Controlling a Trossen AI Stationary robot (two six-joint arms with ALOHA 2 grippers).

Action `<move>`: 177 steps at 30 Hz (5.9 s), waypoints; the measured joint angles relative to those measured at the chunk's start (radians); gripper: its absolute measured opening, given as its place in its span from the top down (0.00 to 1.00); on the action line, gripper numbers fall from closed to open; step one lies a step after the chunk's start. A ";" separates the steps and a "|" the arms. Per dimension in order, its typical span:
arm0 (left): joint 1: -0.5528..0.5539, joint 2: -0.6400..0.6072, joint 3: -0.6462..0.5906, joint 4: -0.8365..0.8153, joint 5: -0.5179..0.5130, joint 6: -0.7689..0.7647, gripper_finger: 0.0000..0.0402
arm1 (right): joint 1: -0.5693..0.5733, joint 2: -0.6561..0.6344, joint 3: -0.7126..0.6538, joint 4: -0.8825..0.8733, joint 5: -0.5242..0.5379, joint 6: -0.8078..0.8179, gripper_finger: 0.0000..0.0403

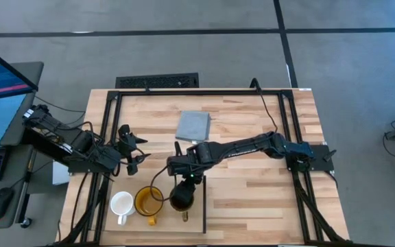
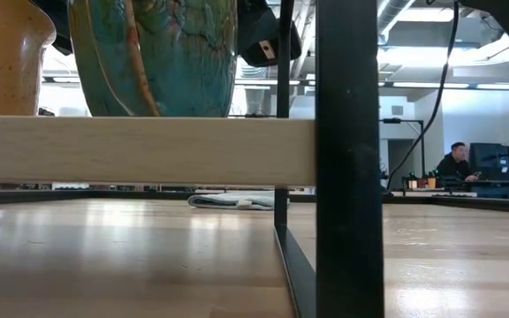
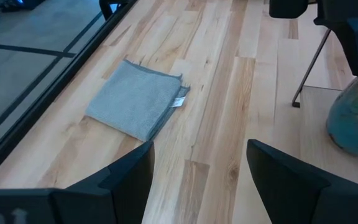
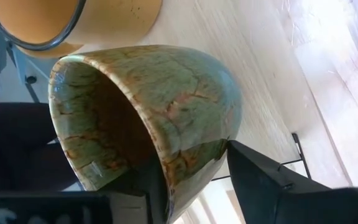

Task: Stack small to large cups/mugs on shelf
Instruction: Put the green patterned mug on the shelf

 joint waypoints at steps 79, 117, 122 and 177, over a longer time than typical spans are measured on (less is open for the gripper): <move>0.000 0.000 0.000 -0.001 0.026 0.008 0.38 | -0.020 0.000 0.000 -0.008 -0.199 0.095 0.65; 0.000 0.000 0.000 -0.001 0.026 0.008 0.38 | -0.029 0.000 0.000 -0.008 -0.201 0.095 0.51; 0.000 0.000 0.000 -0.001 0.026 -0.005 0.38 | -0.033 0.000 0.000 -0.013 -0.199 0.102 0.50; 0.000 0.000 0.000 -0.010 0.052 -0.021 0.38 | -0.035 0.000 -0.001 0.043 -0.175 0.094 0.50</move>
